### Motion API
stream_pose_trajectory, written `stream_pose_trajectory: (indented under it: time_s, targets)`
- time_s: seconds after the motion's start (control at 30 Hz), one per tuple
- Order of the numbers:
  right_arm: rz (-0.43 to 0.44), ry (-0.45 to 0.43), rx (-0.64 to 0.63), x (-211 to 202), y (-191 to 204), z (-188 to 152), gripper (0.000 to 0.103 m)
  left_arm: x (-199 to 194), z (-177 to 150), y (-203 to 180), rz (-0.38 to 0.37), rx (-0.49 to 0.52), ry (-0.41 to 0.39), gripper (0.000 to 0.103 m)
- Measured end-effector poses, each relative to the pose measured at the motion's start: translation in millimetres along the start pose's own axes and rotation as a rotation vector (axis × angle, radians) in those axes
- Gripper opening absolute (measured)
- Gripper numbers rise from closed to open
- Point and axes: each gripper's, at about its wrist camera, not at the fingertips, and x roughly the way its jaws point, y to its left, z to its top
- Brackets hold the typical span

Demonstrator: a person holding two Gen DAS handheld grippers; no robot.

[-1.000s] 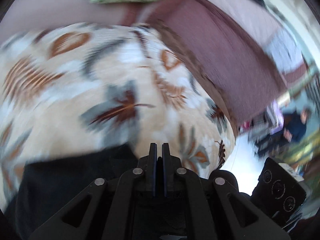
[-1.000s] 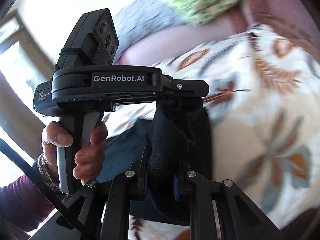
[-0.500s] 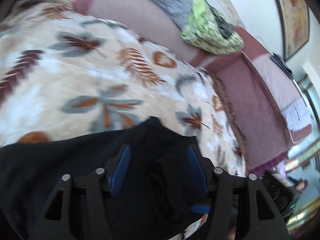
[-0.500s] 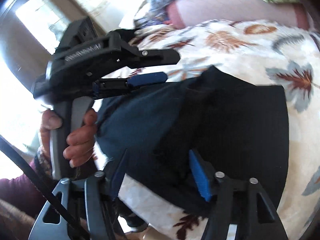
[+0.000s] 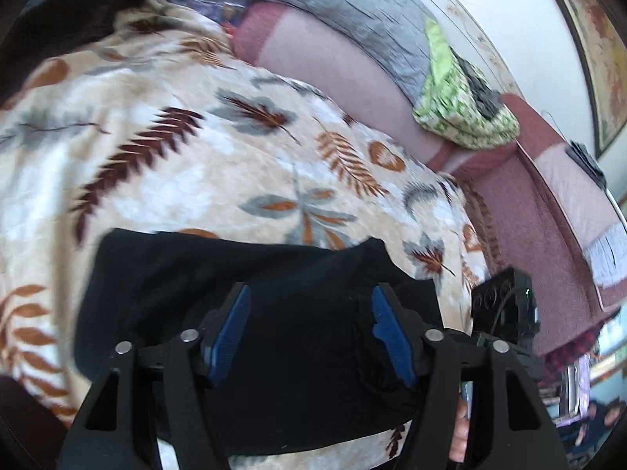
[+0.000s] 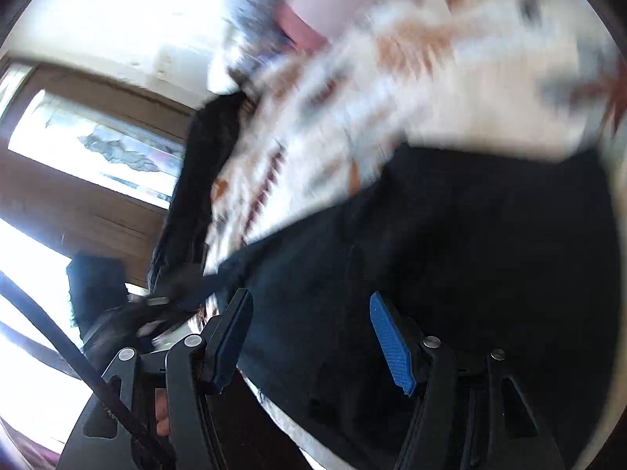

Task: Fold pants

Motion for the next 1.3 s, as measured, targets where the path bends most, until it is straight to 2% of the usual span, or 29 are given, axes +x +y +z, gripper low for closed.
stream_pose_trajectory:
  time_s: [0.07, 0.17, 0.27, 0.4, 0.6, 0.77, 0.93, 1.07, 1.13, 1.3]
  targets:
    - [0.032, -0.028, 0.021, 0, -2, -5, 0.065, -9, 1, 6, 0.01, -0.025, -0.012, 0.067]
    - [0.005, -0.092, -0.05, -20, 11, -13, 0.066, -16, 0, 7, 0.024, -0.03, -0.023, 0.068]
    - [-0.08, -0.184, -0.095, -57, 18, -31, 0.067, -13, 0, -6, 0.011, -0.002, -0.023, 0.069]
    - [-0.214, -0.303, -0.075, -91, 14, -54, 0.068, 9, -4, -29, -0.021, 0.043, 0.014, 0.07]
    - [-0.351, -0.348, -0.078, -120, 6, -86, 0.068, 39, -21, -62, -0.07, 0.105, 0.106, 0.07]
    - [-0.39, -0.394, -0.09, -133, 6, -103, 0.068, 46, -34, -81, -0.063, 0.172, 0.15, 0.07]
    - [-0.424, -0.405, -0.135, -132, 13, -108, 0.069, 36, -40, -88, -0.055, 0.16, 0.112, 0.07]
    - [-0.443, -0.478, -0.169, -147, 22, -109, 0.071, 26, -43, -90, -0.03, 0.169, 0.088, 0.07]
    - [-0.454, -0.52, -0.183, -153, 26, -111, 0.077, 21, -44, -91, -0.016, 0.171, 0.076, 0.07]
    - [-0.453, -0.541, -0.202, -162, 32, -119, 0.077, 10, -52, -97, -0.006, 0.176, 0.056, 0.071]
